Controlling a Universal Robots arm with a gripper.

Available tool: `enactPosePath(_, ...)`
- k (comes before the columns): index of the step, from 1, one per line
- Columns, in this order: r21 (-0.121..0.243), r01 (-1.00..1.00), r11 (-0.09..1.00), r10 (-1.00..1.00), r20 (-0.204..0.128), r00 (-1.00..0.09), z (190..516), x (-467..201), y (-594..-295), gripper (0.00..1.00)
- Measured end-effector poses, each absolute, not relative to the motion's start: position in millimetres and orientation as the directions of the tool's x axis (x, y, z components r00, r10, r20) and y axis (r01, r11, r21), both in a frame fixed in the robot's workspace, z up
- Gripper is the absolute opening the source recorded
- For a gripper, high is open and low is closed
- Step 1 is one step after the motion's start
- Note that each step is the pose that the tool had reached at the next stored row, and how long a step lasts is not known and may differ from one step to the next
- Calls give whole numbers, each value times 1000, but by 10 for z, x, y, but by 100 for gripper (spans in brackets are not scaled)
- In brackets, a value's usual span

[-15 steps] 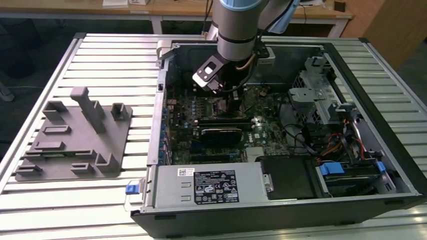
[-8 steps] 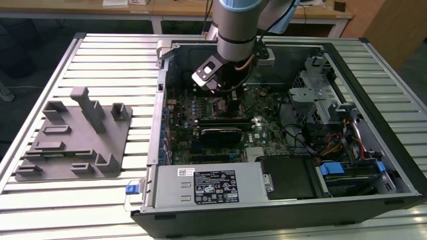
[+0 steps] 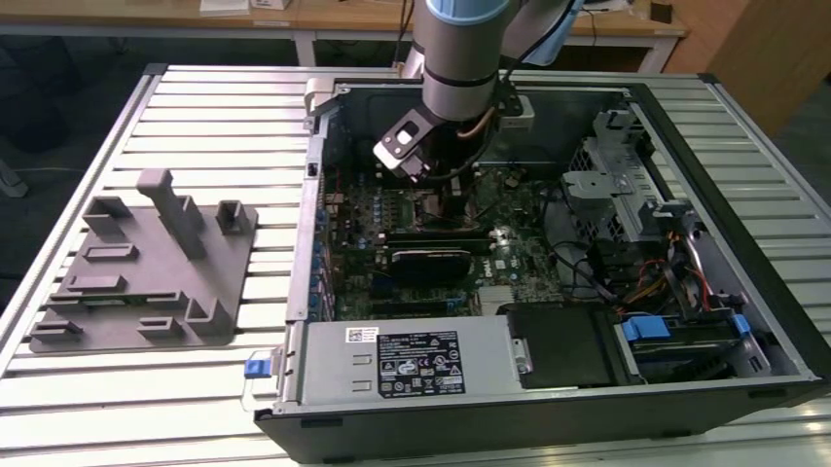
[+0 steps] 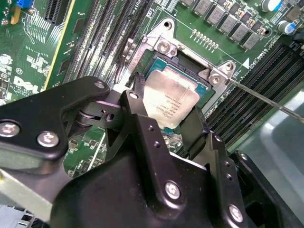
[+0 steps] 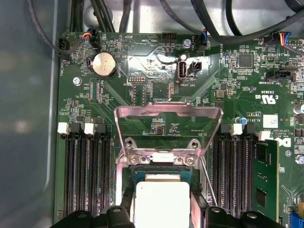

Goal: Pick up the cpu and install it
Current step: 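Place the cpu into insertion slot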

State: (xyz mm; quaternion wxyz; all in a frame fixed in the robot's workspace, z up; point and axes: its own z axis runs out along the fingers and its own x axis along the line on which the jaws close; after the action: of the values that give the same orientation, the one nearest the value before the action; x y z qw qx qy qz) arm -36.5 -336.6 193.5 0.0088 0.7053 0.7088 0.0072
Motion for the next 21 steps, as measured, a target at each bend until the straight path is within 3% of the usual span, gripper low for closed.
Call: enactPosePath(21, 22, 1000, 14, 1000, -2, -14, 1920, -358, -3365, 55)
